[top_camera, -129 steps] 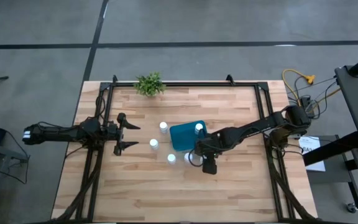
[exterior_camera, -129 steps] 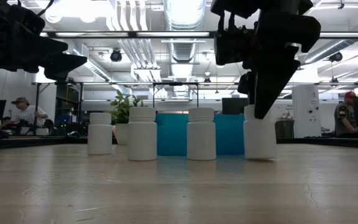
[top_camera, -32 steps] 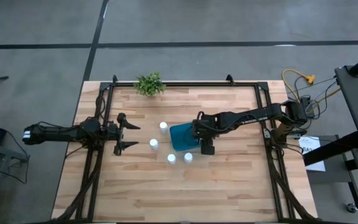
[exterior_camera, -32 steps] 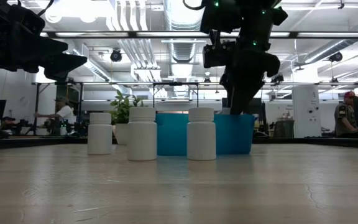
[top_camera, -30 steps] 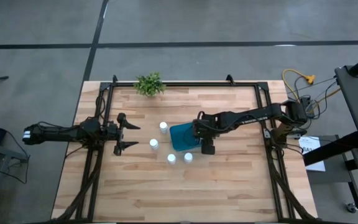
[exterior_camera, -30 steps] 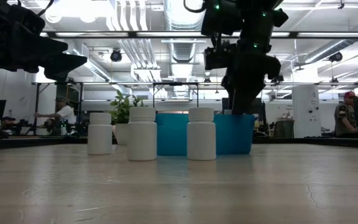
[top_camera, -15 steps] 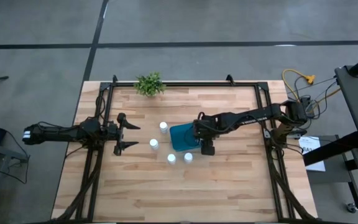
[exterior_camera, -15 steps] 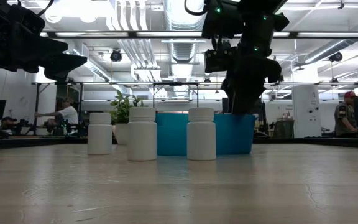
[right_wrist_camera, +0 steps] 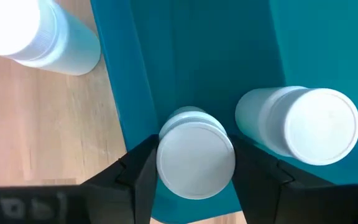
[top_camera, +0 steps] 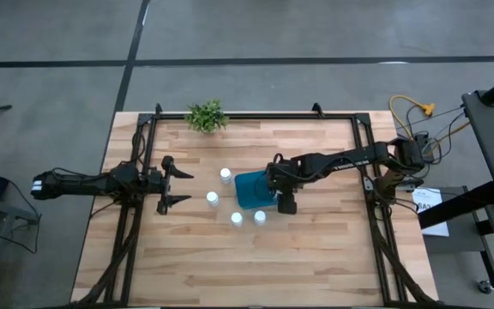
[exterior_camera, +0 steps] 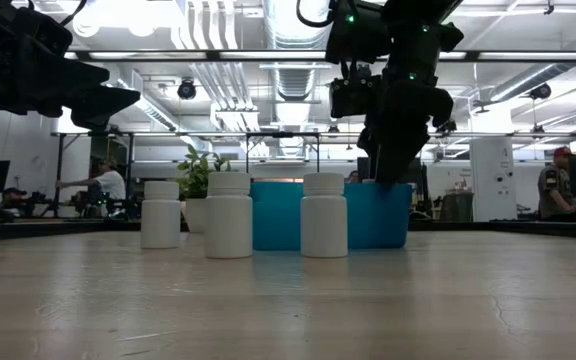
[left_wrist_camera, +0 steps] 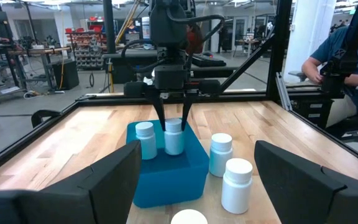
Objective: Pick and place pill bottles into a basket
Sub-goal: Put the white medicine bottle into the blue bin
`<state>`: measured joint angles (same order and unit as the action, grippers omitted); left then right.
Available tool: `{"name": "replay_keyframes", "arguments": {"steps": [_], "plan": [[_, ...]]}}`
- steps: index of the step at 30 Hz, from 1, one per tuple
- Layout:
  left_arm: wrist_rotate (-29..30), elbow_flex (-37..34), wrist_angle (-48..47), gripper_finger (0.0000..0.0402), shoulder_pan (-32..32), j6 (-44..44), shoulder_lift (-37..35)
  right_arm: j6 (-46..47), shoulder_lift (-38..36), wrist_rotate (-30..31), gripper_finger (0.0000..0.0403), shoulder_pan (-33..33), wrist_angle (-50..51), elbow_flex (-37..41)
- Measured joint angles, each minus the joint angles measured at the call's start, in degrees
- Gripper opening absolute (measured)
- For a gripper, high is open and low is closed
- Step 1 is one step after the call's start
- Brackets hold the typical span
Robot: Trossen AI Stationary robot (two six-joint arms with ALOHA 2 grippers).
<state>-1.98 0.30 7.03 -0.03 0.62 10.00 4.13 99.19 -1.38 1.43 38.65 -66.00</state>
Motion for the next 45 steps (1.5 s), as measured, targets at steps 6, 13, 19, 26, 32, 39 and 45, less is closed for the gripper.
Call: {"name": "replay_keyframes", "arguments": {"steps": [6,13,19,26,32,39,45], "plan": [[-0.01,0.0,0.0,0.0295,0.02,0.0,0.0,0.29,-0.06,-0.17,0.0184,0.11,0.0,0.0],[0.0,0.0,0.02,0.0295,0.02,0.0,0.0,0.39,-0.08,-0.59,0.0177,0.11,-0.04,0.0],[-0.02,0.0,0.02,0.0295,0.0,0.0,0.0,0.38,-0.08,-0.6,0.018,0.11,-0.04,0.0],[-0.01,0.0,0.01,0.0295,0.01,0.0,0.0,0.38,-0.08,-0.57,0.0192,0.11,-0.4,0.0],[-0.02,0.0,0.0,0.0295,0.0,0.0,0.0,0.45,-0.1,-0.15,0.0207,0.11,-0.99,0.0],[-0.02,0.0,0.02,0.0295,0.02,0.0,0.0,1.03,-0.33,-0.13,0.0224,0.11,-1.11,0.0],[-0.02,0.01,0.0,0.0295,0.01,0.0,0.0,1.35,-2.3,-0.35,0.023,0.09,-1.14,0.0]]}}
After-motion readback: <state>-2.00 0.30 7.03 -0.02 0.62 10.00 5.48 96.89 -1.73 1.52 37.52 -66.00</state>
